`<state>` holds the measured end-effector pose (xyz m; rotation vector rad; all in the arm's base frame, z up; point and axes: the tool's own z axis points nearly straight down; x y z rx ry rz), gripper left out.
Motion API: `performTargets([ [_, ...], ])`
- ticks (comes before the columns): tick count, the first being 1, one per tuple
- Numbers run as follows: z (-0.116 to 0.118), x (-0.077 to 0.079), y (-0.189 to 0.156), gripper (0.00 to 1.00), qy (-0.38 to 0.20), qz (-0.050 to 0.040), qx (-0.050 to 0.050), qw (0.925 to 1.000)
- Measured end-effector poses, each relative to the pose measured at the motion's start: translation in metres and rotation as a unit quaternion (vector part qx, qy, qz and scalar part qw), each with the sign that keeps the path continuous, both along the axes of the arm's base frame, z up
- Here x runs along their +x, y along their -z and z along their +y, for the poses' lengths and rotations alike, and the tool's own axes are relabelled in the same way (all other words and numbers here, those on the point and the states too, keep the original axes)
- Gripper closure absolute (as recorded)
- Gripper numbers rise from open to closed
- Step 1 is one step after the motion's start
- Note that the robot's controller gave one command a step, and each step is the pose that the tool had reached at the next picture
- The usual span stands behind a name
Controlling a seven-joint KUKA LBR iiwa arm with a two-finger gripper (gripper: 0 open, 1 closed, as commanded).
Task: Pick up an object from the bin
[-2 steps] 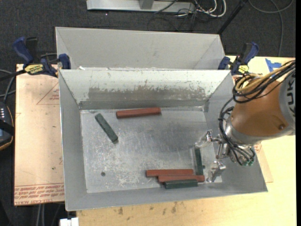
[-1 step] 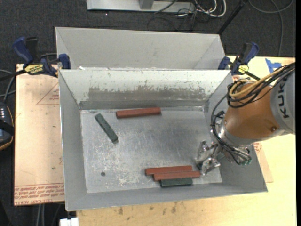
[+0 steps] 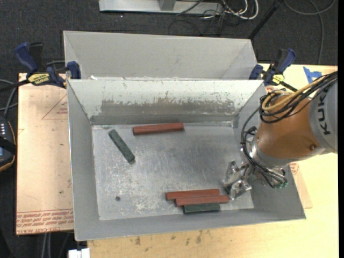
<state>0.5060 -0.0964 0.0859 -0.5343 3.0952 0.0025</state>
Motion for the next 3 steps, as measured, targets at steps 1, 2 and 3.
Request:
performTargets([
  [1,0.018,-0.01,-0.099,1.0,-0.004,-0.0008,0.0,1.0],
  [2,0.018,-0.01,-0.099,1.0,-0.004,-0.0008,0.0,1.0],
  [3,0.02,-0.005,-0.125,1.0,-0.003,-0.0002,0.0,1.0],
])
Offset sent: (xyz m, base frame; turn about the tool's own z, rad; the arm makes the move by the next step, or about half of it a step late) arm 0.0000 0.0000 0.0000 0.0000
